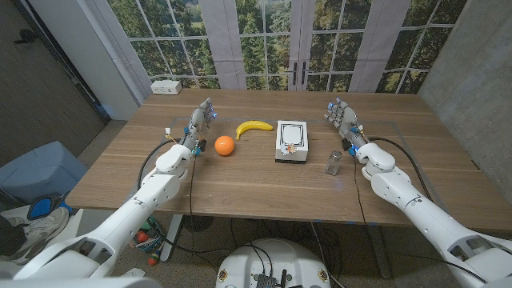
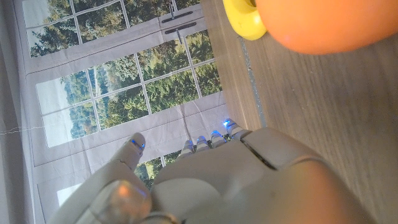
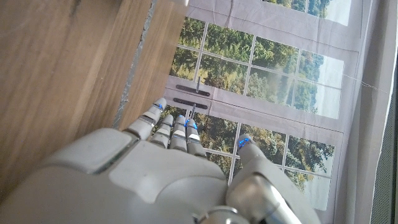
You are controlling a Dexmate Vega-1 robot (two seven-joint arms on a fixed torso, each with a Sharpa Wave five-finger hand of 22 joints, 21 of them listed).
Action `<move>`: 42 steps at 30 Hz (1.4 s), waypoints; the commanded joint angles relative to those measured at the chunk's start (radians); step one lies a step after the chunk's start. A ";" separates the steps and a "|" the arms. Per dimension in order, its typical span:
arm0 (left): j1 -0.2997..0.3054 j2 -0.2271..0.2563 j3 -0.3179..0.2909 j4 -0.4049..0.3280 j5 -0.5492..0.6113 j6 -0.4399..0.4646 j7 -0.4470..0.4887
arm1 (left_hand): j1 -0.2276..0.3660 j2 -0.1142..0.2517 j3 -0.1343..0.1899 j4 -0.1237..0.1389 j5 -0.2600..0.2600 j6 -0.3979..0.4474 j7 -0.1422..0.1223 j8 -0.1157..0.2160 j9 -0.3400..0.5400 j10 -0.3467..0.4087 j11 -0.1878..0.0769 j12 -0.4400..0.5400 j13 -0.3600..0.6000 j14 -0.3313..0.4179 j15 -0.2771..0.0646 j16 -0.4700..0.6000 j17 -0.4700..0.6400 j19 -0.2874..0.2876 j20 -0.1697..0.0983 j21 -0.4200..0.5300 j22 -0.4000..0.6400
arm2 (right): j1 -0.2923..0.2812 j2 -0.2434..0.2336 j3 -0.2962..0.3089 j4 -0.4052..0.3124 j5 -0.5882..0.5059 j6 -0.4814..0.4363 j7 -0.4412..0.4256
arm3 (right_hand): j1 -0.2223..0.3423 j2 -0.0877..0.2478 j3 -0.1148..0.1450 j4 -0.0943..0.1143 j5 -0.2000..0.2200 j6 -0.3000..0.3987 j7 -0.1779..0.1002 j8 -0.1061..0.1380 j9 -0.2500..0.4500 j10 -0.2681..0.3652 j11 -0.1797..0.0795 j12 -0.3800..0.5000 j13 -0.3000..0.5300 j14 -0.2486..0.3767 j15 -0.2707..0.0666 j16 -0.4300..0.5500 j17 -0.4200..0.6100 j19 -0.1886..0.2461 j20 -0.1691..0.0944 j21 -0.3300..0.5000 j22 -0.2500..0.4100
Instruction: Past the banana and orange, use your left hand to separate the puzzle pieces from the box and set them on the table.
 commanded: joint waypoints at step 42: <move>-0.021 0.071 0.103 -0.102 0.458 -0.037 0.256 | 0.076 0.017 0.023 -0.137 -0.015 0.039 -0.053 0.023 0.005 -0.039 -0.025 0.024 0.000 -0.017 -0.056 0.013 -0.003 0.108 -0.010 0.002 -0.004 | -0.093 -0.056 0.005 -0.161 -0.148 0.041 -0.164 | 0.043 0.026 0.013 -0.051 0.005 0.047 -0.005 0.014 0.005 0.045 -0.006 0.014 -0.018 0.039 -0.002 0.019 -0.040 0.047 0.005 0.011 0.002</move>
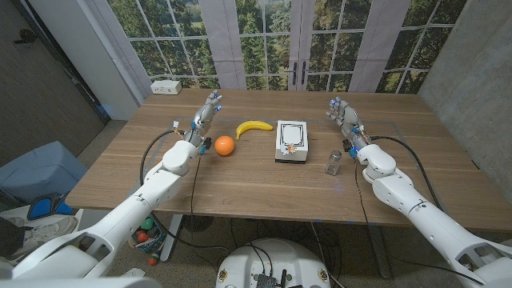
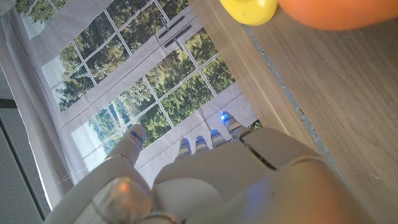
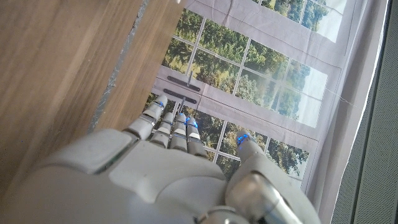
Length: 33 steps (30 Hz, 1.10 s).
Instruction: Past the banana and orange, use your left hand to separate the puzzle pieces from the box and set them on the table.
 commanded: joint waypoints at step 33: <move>-0.014 0.108 0.093 -0.213 0.469 0.073 0.136 | 0.063 0.013 0.007 -0.105 -0.024 0.087 0.012 -0.004 0.007 0.046 -0.005 0.007 0.002 0.051 -0.033 0.006 0.001 0.079 -0.009 -0.008 0.003 | -0.138 -0.033 0.049 -0.168 -0.064 -0.011 -0.157 | 0.020 0.012 -0.002 -0.028 -0.005 0.044 0.008 0.010 0.007 0.047 0.012 0.010 -0.007 0.059 0.029 0.030 -0.015 0.054 0.026 0.011 0.005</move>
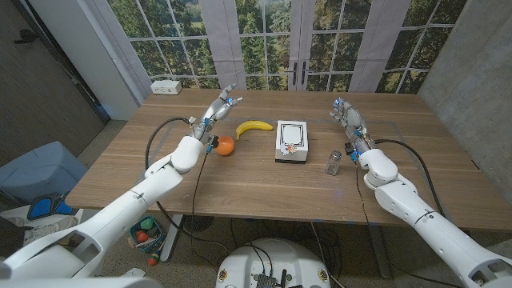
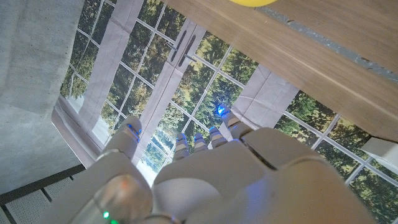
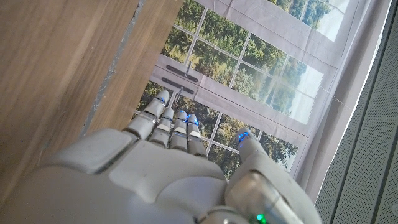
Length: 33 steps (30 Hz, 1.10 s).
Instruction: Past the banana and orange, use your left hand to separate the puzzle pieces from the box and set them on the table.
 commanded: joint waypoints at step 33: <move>-0.006 0.071 0.059 -0.176 0.373 0.056 0.045 | 0.027 -0.005 0.000 -0.033 -0.006 0.016 0.008 -0.008 0.003 0.022 -0.009 0.003 0.003 0.004 -0.041 -0.007 0.001 0.002 -0.027 -0.017 0.003 | -0.113 -0.019 0.060 -0.092 -0.028 0.023 -0.081 | 0.021 0.005 0.008 -0.031 0.000 0.038 0.009 0.010 0.002 0.036 0.006 0.011 -0.001 0.020 -0.003 0.005 -0.012 0.017 0.004 0.001 0.005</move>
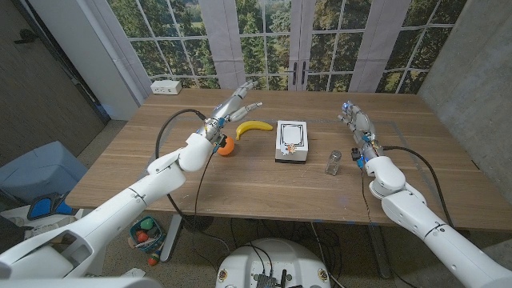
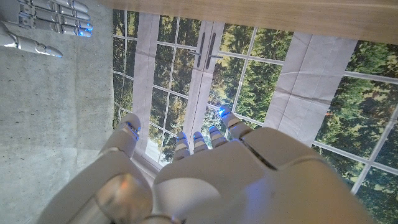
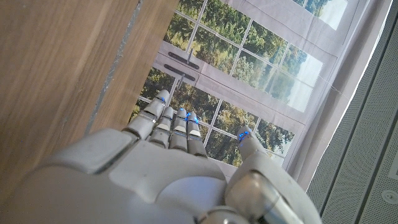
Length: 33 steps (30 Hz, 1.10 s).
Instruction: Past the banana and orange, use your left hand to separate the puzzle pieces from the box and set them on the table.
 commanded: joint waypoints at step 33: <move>0.024 0.105 0.019 -0.158 0.266 0.033 -0.032 | 0.032 -0.027 -0.007 -0.031 -0.005 0.009 -0.036 -0.004 0.006 -0.012 -0.008 -0.008 0.005 -0.024 -0.049 -0.008 0.002 -0.001 -0.023 -0.018 0.003 | -0.080 0.027 0.021 -0.059 -0.067 0.033 -0.094 | 0.017 0.018 0.004 -0.018 0.000 0.016 0.002 -0.001 0.003 0.017 -0.003 0.000 -0.001 0.009 -0.003 0.006 -0.003 0.012 -0.003 -0.003 0.005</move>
